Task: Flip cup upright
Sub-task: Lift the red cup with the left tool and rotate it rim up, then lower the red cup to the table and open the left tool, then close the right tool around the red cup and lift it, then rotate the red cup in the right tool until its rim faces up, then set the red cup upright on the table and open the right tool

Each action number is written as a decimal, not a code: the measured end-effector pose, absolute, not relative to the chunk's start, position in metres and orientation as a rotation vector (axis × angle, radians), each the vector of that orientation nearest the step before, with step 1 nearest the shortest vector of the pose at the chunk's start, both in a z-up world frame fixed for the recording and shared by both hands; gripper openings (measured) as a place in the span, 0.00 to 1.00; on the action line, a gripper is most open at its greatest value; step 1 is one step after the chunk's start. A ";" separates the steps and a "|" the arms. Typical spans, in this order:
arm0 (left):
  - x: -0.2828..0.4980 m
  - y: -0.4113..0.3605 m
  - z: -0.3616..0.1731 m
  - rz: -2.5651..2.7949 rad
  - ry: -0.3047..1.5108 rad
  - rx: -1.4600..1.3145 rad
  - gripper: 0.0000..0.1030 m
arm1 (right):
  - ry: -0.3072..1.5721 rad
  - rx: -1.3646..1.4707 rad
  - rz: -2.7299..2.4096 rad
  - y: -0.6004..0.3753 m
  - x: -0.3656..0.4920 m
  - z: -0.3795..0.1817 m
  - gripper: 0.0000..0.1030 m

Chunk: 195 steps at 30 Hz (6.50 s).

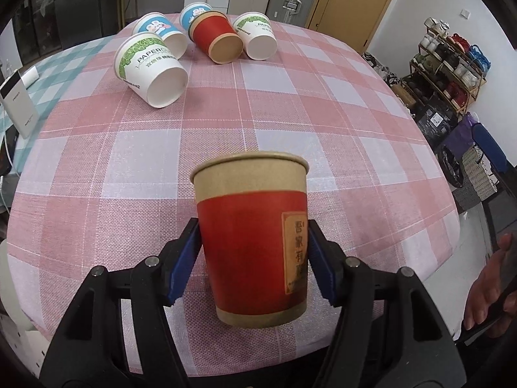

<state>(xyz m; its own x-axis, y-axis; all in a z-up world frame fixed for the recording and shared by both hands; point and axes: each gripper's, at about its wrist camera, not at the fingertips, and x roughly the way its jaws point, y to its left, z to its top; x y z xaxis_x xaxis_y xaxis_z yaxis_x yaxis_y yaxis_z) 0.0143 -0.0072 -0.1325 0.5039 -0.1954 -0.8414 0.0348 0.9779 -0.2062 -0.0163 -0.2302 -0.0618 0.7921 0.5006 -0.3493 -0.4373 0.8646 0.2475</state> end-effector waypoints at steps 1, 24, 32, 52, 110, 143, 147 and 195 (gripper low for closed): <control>0.015 -0.008 -0.133 -0.145 1.039 -0.170 0.64 | 0.420 0.158 0.506 -0.230 -0.015 -0.061 1.00; -0.017 0.005 -0.043 -0.132 0.826 -0.155 0.98 | 0.379 0.139 0.517 -0.222 -0.035 -0.042 1.00; -0.063 0.021 0.005 -0.055 0.650 -0.163 0.99 | 0.406 0.114 0.578 -0.204 -0.054 -0.034 1.00; -0.129 0.051 -0.011 0.036 0.644 -0.179 0.99 | 0.636 0.099 0.652 -0.152 -0.063 -0.055 1.00; -0.035 0.112 -0.127 -0.054 0.853 -0.372 0.99 | 1.075 0.222 0.695 -0.144 0.132 -0.091 0.62; 0.097 0.038 -0.147 -0.137 0.909 -0.340 0.99 | 0.582 -0.087 0.422 -0.191 0.152 -0.118 0.62; 0.098 0.039 -0.151 -0.137 0.915 -0.345 0.99 | 0.595 -0.109 0.424 -0.189 0.142 -0.120 0.62; -0.030 -0.057 -0.003 -0.105 0.629 -0.124 0.99 | 0.398 0.058 0.424 -0.252 -0.060 -0.016 1.00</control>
<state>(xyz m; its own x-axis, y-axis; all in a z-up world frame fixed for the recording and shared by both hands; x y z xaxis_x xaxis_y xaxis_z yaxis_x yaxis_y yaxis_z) -0.0302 -0.0572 -0.0031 0.8038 -0.1352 -0.5793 0.0599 0.9873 -0.1473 -0.0601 -0.2522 -0.0157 0.8358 0.4113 -0.3638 -0.3887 0.9111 0.1369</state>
